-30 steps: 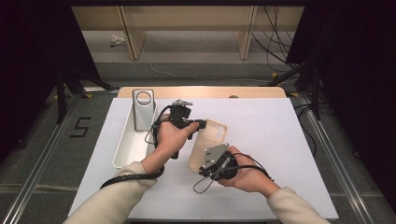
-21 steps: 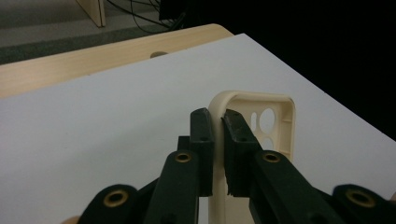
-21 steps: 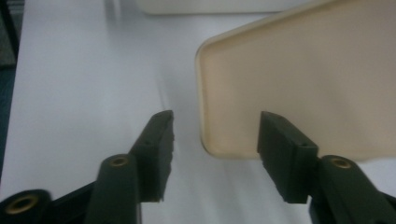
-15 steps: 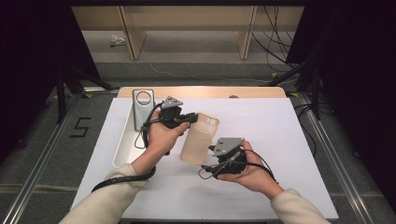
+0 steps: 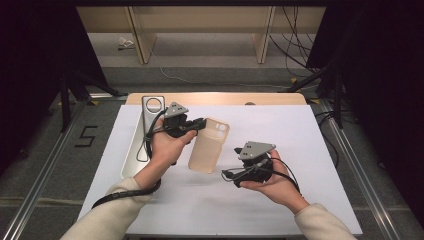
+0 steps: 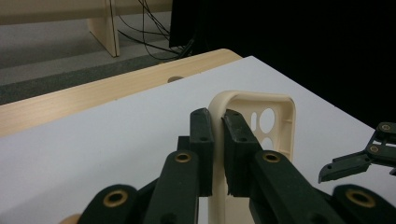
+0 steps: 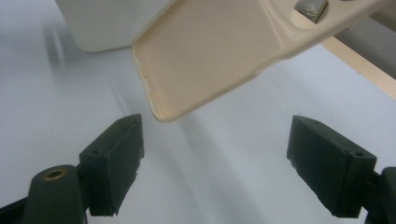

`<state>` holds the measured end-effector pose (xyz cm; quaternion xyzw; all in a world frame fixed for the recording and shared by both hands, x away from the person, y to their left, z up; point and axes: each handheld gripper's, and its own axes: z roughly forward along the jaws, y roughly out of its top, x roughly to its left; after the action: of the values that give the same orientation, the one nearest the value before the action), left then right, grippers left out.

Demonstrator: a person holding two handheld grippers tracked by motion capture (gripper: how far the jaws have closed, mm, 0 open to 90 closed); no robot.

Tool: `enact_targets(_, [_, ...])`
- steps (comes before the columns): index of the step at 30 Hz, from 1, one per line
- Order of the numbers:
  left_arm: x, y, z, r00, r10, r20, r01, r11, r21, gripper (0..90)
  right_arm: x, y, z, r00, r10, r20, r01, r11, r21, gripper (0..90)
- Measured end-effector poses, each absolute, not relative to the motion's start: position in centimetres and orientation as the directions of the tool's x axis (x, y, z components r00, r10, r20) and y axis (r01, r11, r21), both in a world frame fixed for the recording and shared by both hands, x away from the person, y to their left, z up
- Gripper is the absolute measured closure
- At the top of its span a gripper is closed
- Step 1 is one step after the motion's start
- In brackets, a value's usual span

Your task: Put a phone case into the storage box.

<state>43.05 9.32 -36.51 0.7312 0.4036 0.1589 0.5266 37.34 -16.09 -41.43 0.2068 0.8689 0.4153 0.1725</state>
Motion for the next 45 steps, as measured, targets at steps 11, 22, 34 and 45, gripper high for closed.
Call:
enact_targets(11, [42.9,10.4,-36.0,0.619,0.762,-0.191,0.399,-0.096,0.912,83.2,37.7,-17.9,-41.2,-0.813,0.575,-0.086,0.263,0.496,0.827,17.6])
enact_targets(22, [42.7,11.9,-35.3,0.609,0.769,-0.193,0.378,-0.068,0.923,83.2,37.5,-19.9,-41.1,-0.778,0.625,-0.06,0.29,0.442,0.849,17.5])
enact_targets(34, [42.6,14.0,-34.6,0.591,0.781,-0.203,0.367,-0.036,0.93,83.2,37.2,-21.7,-41.0,-0.743,0.668,-0.044,0.309,0.401,0.862,17.2])
enact_targets(45, [42.7,15.7,-34.0,0.575,0.792,-0.204,0.357,-0.018,0.934,83.2,36.9,-22.7,-41.1,-0.725,0.688,-0.036,0.326,0.389,0.862,16.8])
